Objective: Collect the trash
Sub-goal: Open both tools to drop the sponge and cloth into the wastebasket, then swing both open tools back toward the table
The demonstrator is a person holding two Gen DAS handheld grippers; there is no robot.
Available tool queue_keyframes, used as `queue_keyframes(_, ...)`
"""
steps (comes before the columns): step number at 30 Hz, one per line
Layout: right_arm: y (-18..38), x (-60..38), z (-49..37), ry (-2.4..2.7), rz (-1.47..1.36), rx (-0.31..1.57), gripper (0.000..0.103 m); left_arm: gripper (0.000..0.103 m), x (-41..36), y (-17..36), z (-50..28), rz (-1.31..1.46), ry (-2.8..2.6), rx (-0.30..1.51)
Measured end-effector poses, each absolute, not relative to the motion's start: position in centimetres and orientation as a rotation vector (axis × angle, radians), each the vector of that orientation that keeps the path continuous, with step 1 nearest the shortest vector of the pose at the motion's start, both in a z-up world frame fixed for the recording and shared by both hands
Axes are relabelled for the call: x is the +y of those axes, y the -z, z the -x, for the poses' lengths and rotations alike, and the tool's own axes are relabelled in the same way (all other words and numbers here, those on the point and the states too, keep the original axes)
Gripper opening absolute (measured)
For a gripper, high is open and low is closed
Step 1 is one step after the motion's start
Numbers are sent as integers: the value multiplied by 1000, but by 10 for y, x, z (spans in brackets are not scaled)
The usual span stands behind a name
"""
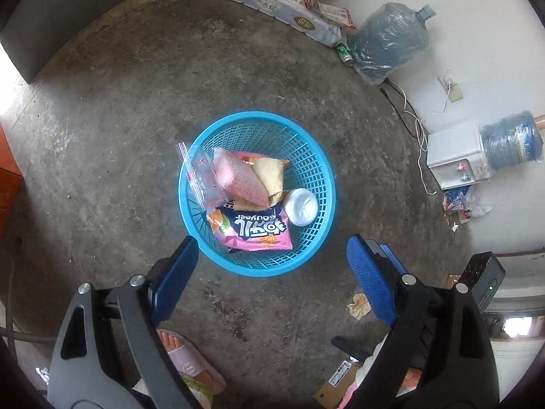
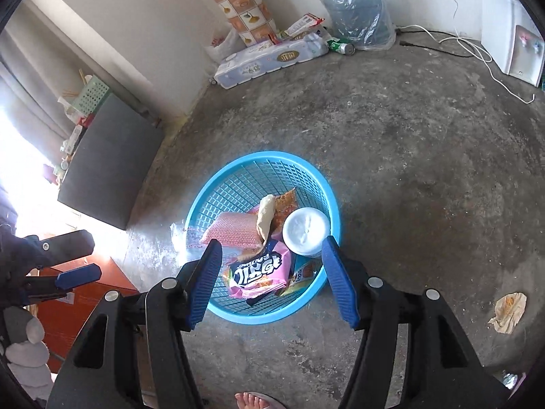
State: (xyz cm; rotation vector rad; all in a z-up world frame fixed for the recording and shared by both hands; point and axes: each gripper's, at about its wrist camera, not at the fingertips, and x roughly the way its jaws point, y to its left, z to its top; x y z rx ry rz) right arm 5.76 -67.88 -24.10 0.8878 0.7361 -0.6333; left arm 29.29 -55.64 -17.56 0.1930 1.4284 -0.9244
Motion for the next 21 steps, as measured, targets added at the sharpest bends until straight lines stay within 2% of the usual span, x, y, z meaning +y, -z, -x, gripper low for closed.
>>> queue_keyframes(6,194,-635,-37,515,-873,665,59,85,-468,94,-268,-134,997,1322)
queue_keyframes(12,162,-578,-31,371,-888,673,60,85,-328,25,-232,-20,979,1138)
queue_keyframes(18,111,-511,-48,208,-857,666,60,85,-176,-5,-196,106,781,930)
queue_keyframes(21,84,-470,-63,122,-824,661,65,85,-104,-3,-180,172,639,872)
